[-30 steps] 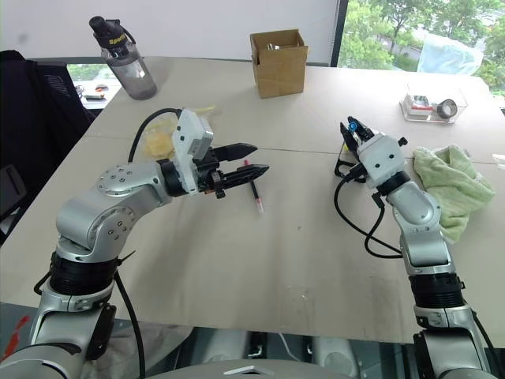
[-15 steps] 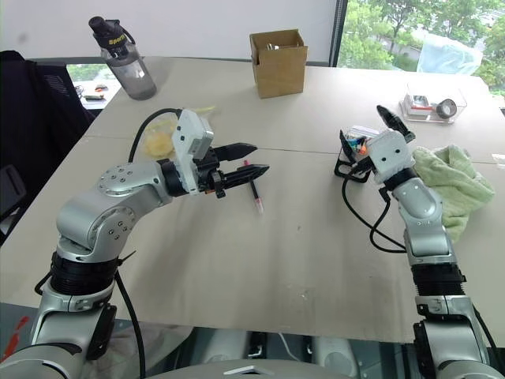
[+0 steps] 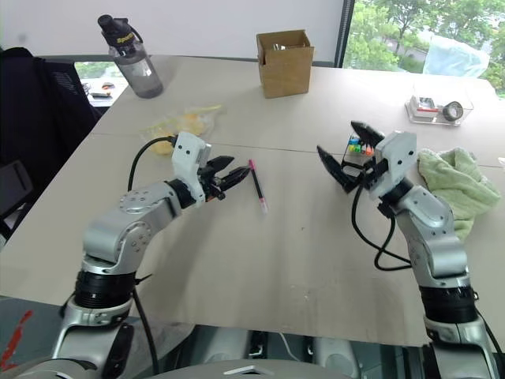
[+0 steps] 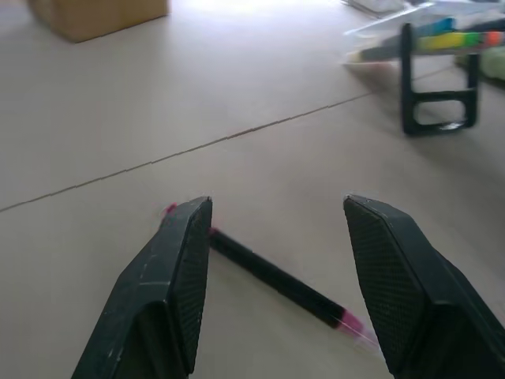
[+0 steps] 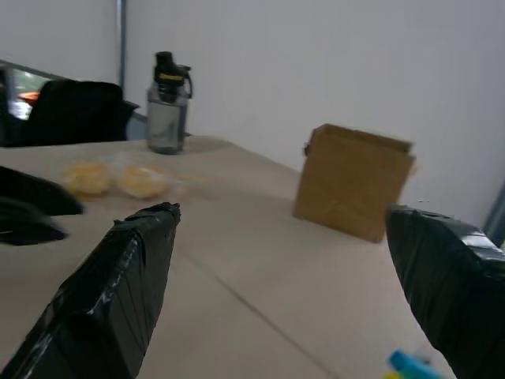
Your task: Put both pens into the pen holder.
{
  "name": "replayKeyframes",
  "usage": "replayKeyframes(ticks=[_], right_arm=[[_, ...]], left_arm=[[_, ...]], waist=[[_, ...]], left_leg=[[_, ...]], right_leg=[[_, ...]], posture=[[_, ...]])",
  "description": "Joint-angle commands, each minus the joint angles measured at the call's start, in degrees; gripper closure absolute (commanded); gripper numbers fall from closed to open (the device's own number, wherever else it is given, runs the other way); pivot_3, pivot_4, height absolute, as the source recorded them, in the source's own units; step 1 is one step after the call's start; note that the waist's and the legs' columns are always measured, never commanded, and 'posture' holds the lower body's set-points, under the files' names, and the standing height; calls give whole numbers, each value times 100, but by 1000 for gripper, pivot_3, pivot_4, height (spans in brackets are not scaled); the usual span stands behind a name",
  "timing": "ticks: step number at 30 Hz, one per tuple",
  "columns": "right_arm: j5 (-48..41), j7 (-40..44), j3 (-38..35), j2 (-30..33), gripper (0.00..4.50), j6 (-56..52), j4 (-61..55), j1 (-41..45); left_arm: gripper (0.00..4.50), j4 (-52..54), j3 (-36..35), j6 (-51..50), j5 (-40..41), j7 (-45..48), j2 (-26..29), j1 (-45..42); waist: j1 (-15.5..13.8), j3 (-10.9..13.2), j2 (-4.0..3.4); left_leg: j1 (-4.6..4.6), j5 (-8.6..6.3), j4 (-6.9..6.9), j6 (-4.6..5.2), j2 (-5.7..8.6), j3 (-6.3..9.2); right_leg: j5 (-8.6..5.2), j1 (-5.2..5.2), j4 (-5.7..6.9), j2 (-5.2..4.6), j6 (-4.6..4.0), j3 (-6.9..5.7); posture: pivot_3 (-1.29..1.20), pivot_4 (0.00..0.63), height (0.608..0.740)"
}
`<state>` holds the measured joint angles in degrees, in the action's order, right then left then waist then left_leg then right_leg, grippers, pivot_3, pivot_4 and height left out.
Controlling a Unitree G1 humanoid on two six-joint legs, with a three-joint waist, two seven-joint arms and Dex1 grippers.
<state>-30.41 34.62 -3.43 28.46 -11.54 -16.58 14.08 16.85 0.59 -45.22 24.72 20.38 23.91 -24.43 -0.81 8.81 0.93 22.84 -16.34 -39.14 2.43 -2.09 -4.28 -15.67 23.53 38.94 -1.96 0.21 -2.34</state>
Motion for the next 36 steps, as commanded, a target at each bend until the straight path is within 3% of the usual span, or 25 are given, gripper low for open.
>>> replayKeyframes(ticks=[1, 5, 14, 23, 36], right_arm=[[-686, 472, -261, 406, 42, -647, -706, -574], [-716, 529, -330, 596, 0, -831, -934, -969], [-623, 448, -543, 575, 0, -820, -1125, -1333], [-445, 779, -690, 966, 0, -832, -1232, -1991], [-421, 832, -659, 971, 0, -924, -1313, -1931]], left_arm=[[1798, 286, 113, -243, -71, -446, -438, -60], [27, 330, 331, -529, -304, -803, -827, -166], [27, -445, 560, -1152, -1319, -1990, -1344, -601], [27, -874, 568, -1487, -1628, -2223, -1942, -985], [27, -1172, 508, -2912, -2117, -2731, -2371, -1073]], waist=[[-32, 0, 0], [11, 0, 0], [-15, 0, 1], [-14, 2, 4], [7, -3, 3]], left_leg=[[0, 0, 0, 0, 0, 1], [0, -1, -1, 1, 1, 3], [-6, 0, -3, -1, 0, 4], [-1, 0, -4, 0, 2, 5], [-10, 1, -4, -1, 2, 3]], right_leg=[[0, 0, 1, 0, 0, 0], [0, -2, 2, 0, 0, -2], [0, -2, 7, 12, 0, 4], [0, -1, 2, 8, 0, 2], [-1, -3, 4, 13, 1, 9]], posture=[[0, 150, 739], [0, 150, 739], [0, 150, 739], [0, 150, 739], [0, 150, 739]])
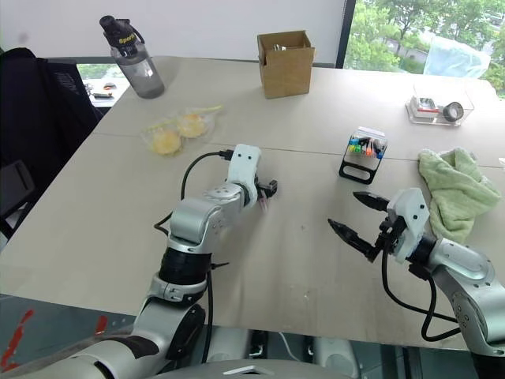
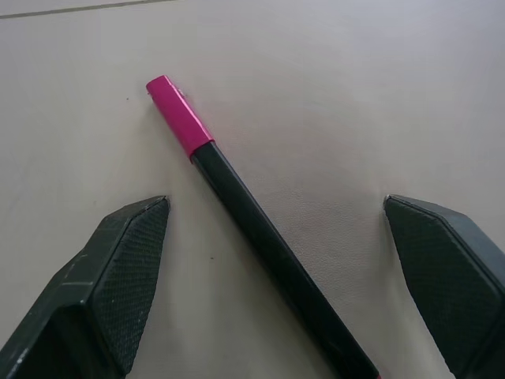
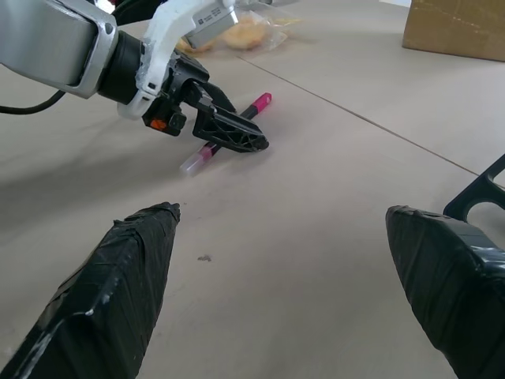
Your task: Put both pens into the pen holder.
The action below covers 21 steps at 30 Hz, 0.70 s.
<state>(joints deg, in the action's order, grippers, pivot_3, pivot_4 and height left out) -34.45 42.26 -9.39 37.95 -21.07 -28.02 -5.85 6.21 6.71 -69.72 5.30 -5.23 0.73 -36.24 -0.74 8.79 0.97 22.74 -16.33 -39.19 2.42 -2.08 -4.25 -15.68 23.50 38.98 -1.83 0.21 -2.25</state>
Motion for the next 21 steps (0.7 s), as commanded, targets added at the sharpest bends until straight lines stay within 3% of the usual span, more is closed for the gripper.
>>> replayKeyframes(ticks=[1, 7, 12, 18, 21], right_arm=[[-9, 76, -59, 23, 0, 32, -167, 67], [50, 109, -30, 18, 0, 51, -156, 89], [110, 143, 4, -15, 0, 55, -130, 136], [65, 72, 69, -91, 0, -83, -101, 267], [-86, -175, 75, -228, 0, -405, -137, 425]], left_arm=[[265, -134, -113, -523, -224, -206, -56, 114], [2282, -219, -164, -784, -448, -406, -50, 92], [4478, -247, -155, -893, -544, -445, -6, 98], [4478, -138, -228, -498, -431, -180, 46, 181], [4478, 64, -43, 269, -195, 442, 333, 353]], waist=[[1, -3, -1], [22, -11, -3], [85, -13, -3], [168, -13, -2], [154, -14, -3]], left_leg=[[-2, 0, 0, 0, 0, 1], [-15, 0, 1, -1, -1, 1], [-41, 0, 4, -1, -1, 1], [-102, -1, 24, -3, -2, -2], [-107, 6, 32, -14, -2, -1]], right_leg=[[0, -1, 0, 1, 0, 0], [0, -8, 1, 3, 0, 5], [0, -19, 6, 16, 0, 29], [-2, -70, 0, 24, 1, 51], [-1, -70, 3, 25, 0, 52]], posture=[[0, 150, 739], [0, 150, 739], [0, 150, 739], [0, 150, 739], [0, 150, 739]])
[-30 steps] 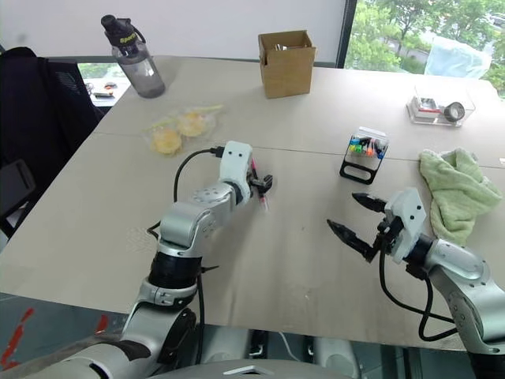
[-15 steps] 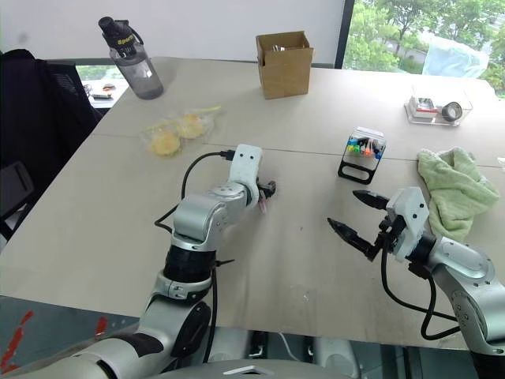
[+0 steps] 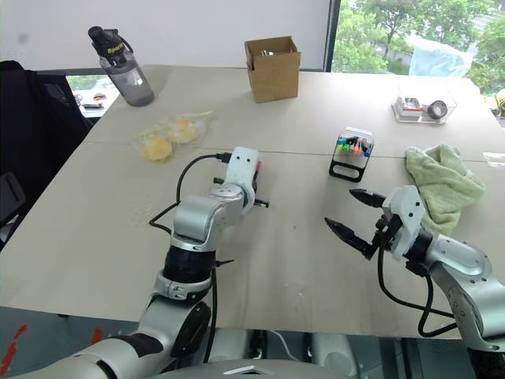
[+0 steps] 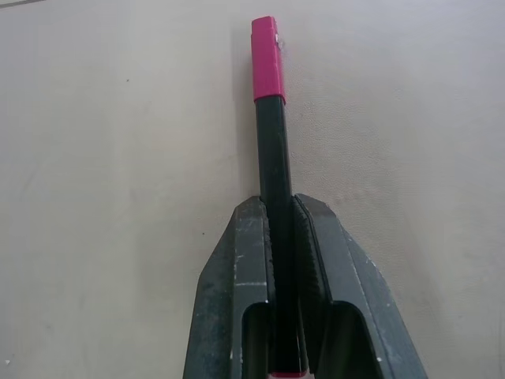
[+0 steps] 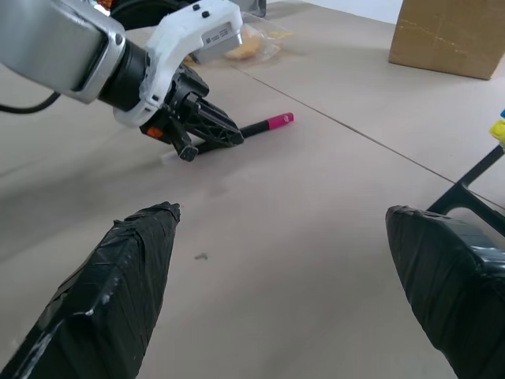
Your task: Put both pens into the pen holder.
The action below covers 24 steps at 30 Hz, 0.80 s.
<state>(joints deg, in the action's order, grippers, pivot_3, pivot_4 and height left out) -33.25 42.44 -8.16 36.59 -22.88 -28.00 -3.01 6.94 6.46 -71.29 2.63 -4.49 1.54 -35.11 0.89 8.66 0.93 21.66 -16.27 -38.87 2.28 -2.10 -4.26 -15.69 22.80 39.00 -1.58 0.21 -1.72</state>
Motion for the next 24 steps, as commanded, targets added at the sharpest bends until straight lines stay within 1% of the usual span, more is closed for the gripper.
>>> replayKeyframes(ticks=[1, 3, 5, 7, 12, 15, 19, 24], right_arm=[[-267, -293, -51, -134, 0, -357, -158, 207], [-412, -458, -61, -208, 0, -633, -192, 352], [-785, -776, -107, -405, 0, -1028, -232, 567], [-1231, -1076, -170, -594, 0, -1428, -266, 746], [-2434, -1852, -191, -1103, 0, -2304, -178, 1191], [-2914, -2288, -135, -1368, 0, -2675, -21, 1407], [-3126, -2622, -17, -1600, 0, -2870, 103, 1579], [-2973, -2804, 131, -1750, 0, -2905, 277, 1742]], left_arm=[[4478, 28, -38, 638, 171, 554, 301, 294], [4478, 171, -3, 1136, 430, 1076, 434, 415], [4478, 450, -170, 1446, 998, 1751, 392, 585], [4478, 647, -316, 1598, 1416, 2196, 343, 734], [4478, 942, -225, 1815, 2013, 3083, 560, 1070], [4478, 1090, -102, 1987, 2239, 3507, 726, 1177], [4478, 1214, -16, 2219, 2410, 3804, 822, 1261], [4478, 1403, 104, 2338, 2636, 4037, 891, 1323]], waist=[[-12, 0, -1], [-21, 0, -1], [-24, 1, 0], [-67, 3, 3], [-128, 4, 5], [-134, 4, 4], [-151, 4, 4], [-151, 5, 4]], left_leg=[[0, 2, 1, -3, -1, 1], [1, 3, 1, -5, -1, 1], [2, 3, 2, -4, -1, 0], [9, 2, 1, -4, 0, 1], [31, -1, 1, 1, 3, 3], [31, -1, 6, 2, 3, 3], [32, -4, 11, 7, 4, 2], [34, -18, 12, 31, 5, 2]], right_leg=[[0, 0, 1, 0, -1, 0], [1, 0, 2, -2, -2, -1], [2, 0, 0, -5, -4, -1], [3, 4, -3, -11, -5, -5], [3, 18, -12, -17, -5, -13], [1, 21, -11, -16, -7, -14], [2, 22, -14, -16, -7, -15], [2, 23, -16, -15, -5, -15]], posture=[[0, 150, 739], [0, 150, 739], [0, 150, 739], [0, 150, 739], [0, 150, 739], [0, 150, 739], [0, 150, 739], [0, 150, 739]])
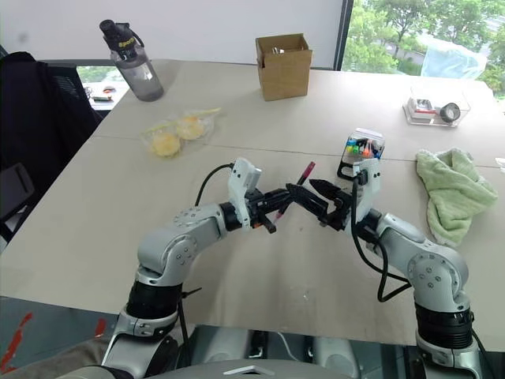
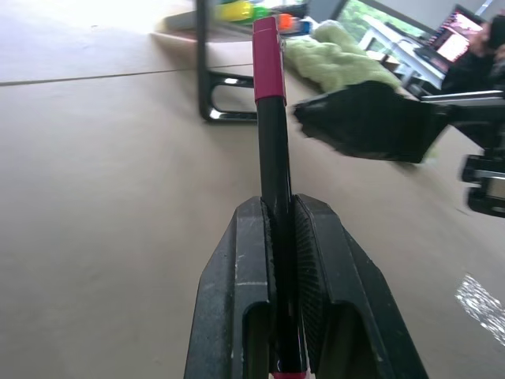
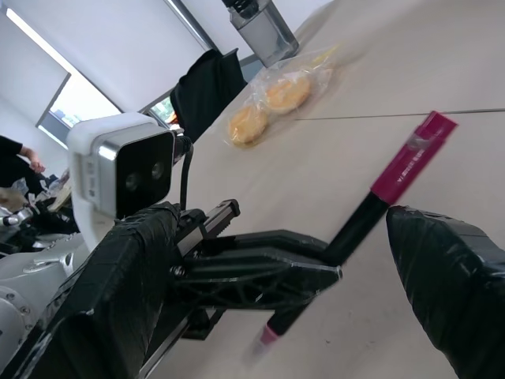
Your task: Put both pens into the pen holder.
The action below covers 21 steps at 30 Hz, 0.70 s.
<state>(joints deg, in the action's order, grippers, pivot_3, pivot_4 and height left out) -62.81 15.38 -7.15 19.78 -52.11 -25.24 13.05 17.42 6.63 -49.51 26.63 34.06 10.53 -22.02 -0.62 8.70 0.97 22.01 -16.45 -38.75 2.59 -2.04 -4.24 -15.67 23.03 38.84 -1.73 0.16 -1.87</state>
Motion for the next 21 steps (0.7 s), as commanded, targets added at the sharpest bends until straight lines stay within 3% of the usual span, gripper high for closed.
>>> replayKeyframes(ticks=[1, 5, 6, 10, 13, 15, 16, 19, 21], right_arm=[[6, -125, 46, -90, 0, 17, 33, 165], [-36, -170, 39, -239, 0, 74, 104, 292], [-57, -188, 12, -283, 259, 98, 106, 334], [-141, -224, -81, -370, 1748, 122, 82, 393], [-143, -204, -131, -359, 3132, 131, 61, 384], [-95, -164, -142, -342, 4178, 178, 33, 368], [-57, -137, -137, -335, 4333, 224, 12, 360], [416, 64, -52, -193, 4421, 599, -105, 376], [837, 233, 36, -53, 4421, 911, -189, 399]], left_arm=[[4478, 384, 107, 185, 268, 214, 13, 18], [4478, 384, 174, 247, 305, 303, 117, 16], [4494, 370, 187, 251, 336, 339, 141, 11], [4500, 320, 190, 234, 424, 355, 203, 11], [4500, 216, 131, 206, 502, 319, 197, 9], [3521, 201, 105, 147, 680, 430, 222, 10], [3386, 222, 139, 167, 713, 518, 269, 7], [2264, 210, 342, 453, 336, 408, 385, -57], [2264, 172, 410, 574, 237, 435, 446, -112]], waist=[[1, 0, 0], [7, 0, 0], [15, 0, 0], [13, 0, 0], [11, 0, 0], [18, 0, 0], [23, 0, 0], [33, 1, -1], [31, 2, -1]], left_leg=[[0, 0, 0, 0, 0, 0], [2, 0, 0, 0, 0, 0], [2, 0, 0, 0, 0, 0], [4, 0, 2, 1, -1, 1], [9, -1, 2, 1, 0, 0], [11, 0, 2, 1, 0, 1], [11, 0, 3, 1, -1, 1], [12, 0, 4, 1, -1, 0], [14, -1, 4, 1, 0, 0]], right_leg=[[0, 0, 0, 0, 0, 0], [0, 3, 0, 2, 0, 0], [0, 3, 0, 3, 0, 0], [0, 5, -1, 4, 1, 0], [0, 9, -2, 4, 1, 0], [0, 13, -1, 4, 1, 0], [0, 13, -1, 5, 1, 0], [0, 15, -1, 6, 1, 0], [-1, 16, -2, 6, 1, 0]], posture=[[0, 150, 739], [0, 150, 739], [0, 150, 739], [0, 150, 739], [0, 150, 739], [0, 150, 739], [0, 150, 739], [0, 150, 739], [0, 150, 739]])
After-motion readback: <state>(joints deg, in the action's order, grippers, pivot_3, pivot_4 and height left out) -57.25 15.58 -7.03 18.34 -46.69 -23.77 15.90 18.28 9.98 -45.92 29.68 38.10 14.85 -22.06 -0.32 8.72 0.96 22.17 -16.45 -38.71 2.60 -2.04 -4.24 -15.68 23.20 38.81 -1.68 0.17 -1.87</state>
